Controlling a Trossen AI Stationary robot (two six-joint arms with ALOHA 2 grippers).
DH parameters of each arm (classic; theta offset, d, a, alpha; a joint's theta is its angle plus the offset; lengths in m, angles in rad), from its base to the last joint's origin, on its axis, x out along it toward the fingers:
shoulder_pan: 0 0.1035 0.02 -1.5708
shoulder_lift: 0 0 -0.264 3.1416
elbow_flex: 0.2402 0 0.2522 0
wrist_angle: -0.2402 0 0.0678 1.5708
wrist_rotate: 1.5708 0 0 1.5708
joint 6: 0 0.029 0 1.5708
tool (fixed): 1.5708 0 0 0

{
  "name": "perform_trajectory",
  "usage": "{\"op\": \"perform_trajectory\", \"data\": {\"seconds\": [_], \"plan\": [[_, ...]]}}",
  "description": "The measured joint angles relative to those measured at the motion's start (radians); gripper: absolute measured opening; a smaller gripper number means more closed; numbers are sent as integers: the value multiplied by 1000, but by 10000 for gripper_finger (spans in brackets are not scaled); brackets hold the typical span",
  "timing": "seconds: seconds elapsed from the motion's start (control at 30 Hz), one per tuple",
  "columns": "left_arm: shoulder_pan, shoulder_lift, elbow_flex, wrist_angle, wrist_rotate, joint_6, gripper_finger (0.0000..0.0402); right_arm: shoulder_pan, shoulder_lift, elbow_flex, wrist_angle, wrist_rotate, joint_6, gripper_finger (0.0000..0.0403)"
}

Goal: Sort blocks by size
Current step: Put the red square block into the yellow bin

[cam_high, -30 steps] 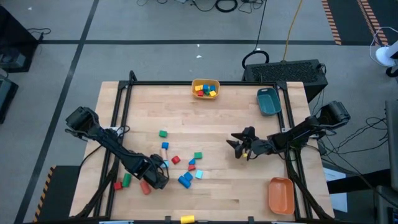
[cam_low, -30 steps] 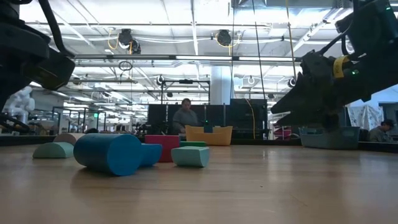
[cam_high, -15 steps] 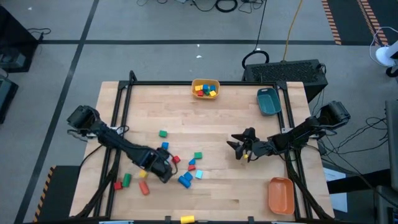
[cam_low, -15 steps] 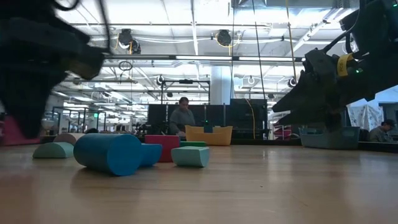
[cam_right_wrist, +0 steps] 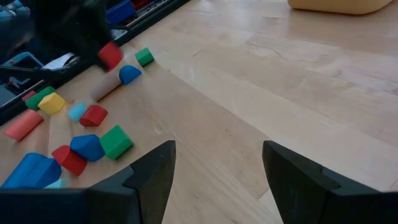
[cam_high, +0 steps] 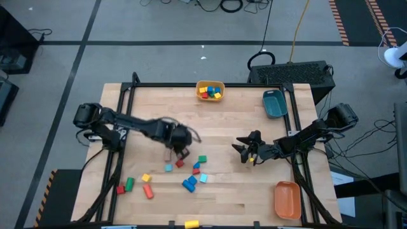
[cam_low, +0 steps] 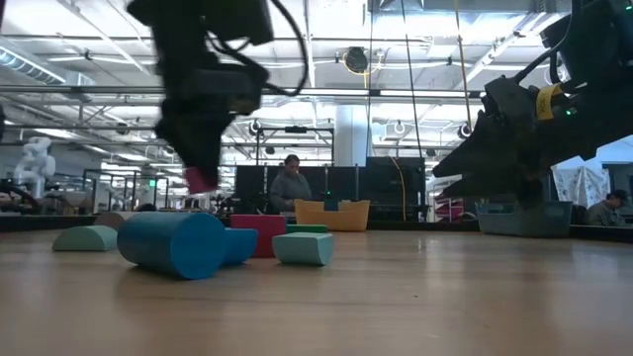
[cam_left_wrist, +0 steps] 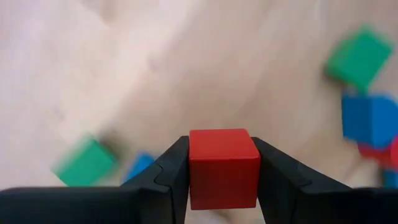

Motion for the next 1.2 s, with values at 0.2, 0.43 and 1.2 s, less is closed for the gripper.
{"op": "perform_trajectory", "data": {"seconds": [0.2, 0.43, 1.2], "plan": [[179, 0, 60, 73, -10, 207, 139, 0, 0, 0, 1, 0, 0, 228], [344, 11, 70, 234, -12, 417, 139, -1, 0, 0, -3, 28, -1, 228], [605, 248, 145, 789, 68, 913, 139, -29, 0, -1, -10, 25, -2, 228]]}}
